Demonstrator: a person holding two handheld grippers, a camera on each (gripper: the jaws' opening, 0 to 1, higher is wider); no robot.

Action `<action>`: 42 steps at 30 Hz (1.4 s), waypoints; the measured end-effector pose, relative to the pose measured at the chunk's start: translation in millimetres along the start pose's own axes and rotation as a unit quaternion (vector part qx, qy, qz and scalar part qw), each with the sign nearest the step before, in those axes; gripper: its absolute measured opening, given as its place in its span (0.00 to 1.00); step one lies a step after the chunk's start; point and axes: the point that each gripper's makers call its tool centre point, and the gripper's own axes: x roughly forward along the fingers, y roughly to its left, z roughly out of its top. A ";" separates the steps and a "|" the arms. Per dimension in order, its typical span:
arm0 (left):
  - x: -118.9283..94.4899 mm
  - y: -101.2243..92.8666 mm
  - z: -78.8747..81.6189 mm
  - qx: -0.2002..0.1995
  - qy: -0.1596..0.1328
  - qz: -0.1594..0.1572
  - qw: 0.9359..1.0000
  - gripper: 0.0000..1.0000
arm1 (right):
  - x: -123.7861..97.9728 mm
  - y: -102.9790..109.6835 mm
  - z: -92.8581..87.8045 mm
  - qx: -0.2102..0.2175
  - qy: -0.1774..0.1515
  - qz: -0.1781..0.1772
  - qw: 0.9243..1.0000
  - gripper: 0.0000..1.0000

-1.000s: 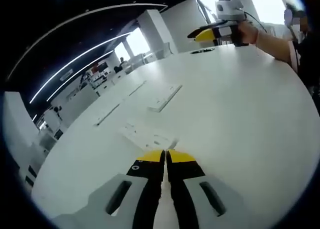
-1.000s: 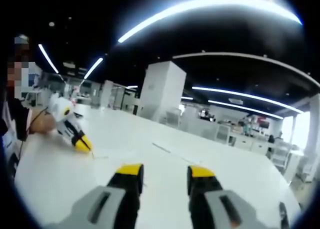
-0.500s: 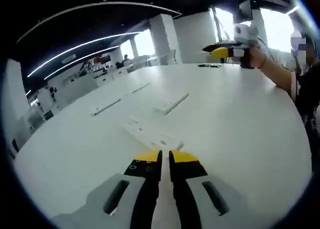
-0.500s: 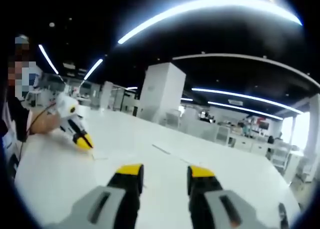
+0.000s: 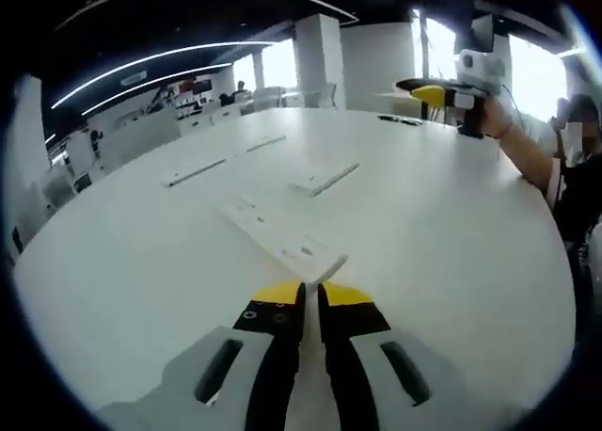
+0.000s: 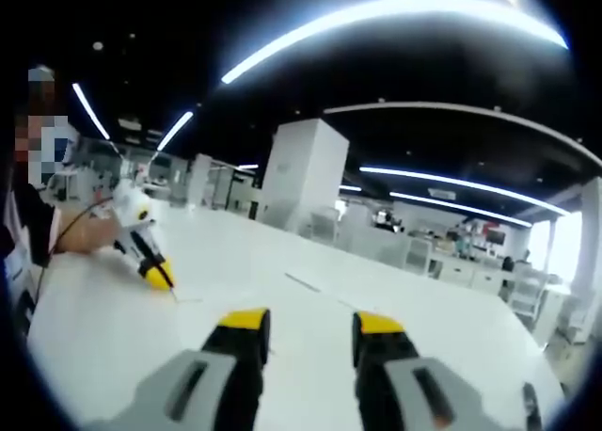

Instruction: Locate the socket holder cover, grip the socket holder cover, clip it into the socket holder slot.

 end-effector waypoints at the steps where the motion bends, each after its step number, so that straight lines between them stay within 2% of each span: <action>1: 0.3 0.5 0.3 -0.001 -0.001 0.001 1.000 0.08 | 0.5 0.3 -0.3 0.000 0.001 0.001 1.000 0.37; 29: 4.5 4.4 2.9 0.000 -0.016 0.004 1.000 0.03 | 1.3 1.3 -3.6 -0.003 0.006 0.003 1.000 0.37; 42: 2.5 0.6 0.7 0.004 -0.004 0.001 1.000 0.04 | 1.7 0.9 -6.8 -0.008 0.013 0.000 1.000 0.37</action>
